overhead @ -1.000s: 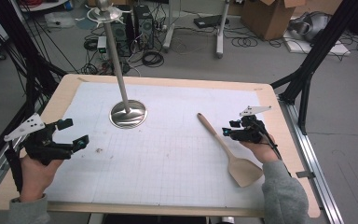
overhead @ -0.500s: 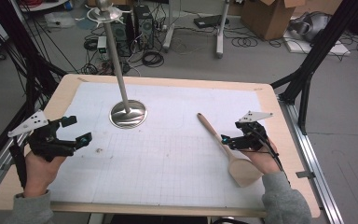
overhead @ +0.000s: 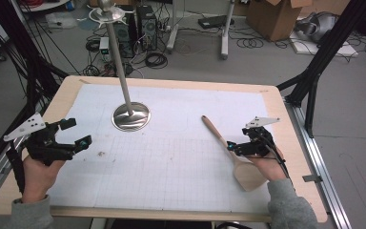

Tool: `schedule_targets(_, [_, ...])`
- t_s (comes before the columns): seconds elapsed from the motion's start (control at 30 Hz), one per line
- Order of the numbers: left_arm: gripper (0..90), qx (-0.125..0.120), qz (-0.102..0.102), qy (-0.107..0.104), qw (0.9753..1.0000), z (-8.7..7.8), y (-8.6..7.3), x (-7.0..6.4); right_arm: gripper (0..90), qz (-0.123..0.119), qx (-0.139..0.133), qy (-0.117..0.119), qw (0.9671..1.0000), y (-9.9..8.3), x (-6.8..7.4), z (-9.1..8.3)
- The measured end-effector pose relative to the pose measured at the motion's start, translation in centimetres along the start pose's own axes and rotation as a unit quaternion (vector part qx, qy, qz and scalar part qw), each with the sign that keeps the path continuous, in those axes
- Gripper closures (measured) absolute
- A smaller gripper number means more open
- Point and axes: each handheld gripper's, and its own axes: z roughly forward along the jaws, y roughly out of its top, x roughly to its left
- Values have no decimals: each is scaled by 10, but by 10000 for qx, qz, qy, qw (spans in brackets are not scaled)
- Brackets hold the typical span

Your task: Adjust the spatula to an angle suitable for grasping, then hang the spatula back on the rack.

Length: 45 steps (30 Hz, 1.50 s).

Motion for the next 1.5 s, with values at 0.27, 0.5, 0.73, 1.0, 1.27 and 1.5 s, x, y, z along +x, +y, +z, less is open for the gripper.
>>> schedule_targets(0.27, [20, 35, -7, -10, 10000, 2, -1, -1, 153, -7, 75, 56, 10000, -2, 0, 5])
schedule_targets(0.5, [20, 54, 4, -48, 10000, 4, -1, -2, 153, 80, 105, 62, 9999, -4, 1, 8])
schedule_targets(0.73, [20, 78, -9, -44, 10000, 4, -2, -2, 153, 86, 184, 43, 9998, -4, 1, 14])
schedule_targets(1.0, [20, 102, 27, -9, 9999, 4, -2, -3, 152, 63, 235, 53, 9997, -7, 6, 17])
schedule_targets(1.27, [20, 116, 37, -28, 9999, 6, -2, -4, 153, 50, 374, -30, 9993, -11, 8, 23])
schedule_targets(1.5, [20, 90, 22, 0, 10000, 3, -2, -4, 180, 74, 551, -87, 9984, -12, 7, 27])
